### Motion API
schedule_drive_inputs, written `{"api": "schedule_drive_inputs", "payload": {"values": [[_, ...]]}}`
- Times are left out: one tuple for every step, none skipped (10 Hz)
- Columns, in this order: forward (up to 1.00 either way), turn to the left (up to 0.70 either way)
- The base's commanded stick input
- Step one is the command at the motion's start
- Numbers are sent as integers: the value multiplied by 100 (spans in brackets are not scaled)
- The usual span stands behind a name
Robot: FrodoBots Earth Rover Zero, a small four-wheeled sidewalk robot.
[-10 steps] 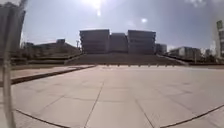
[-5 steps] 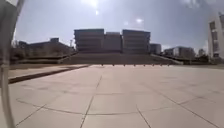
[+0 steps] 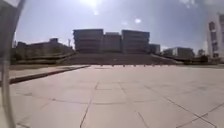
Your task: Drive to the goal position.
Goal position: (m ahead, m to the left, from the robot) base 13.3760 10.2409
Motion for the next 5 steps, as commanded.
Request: {"api": "schedule_drive_inputs", "payload": {"values": [[85, 0], [85, 0], [85, 0], [85, 0], [85, 0]]}}
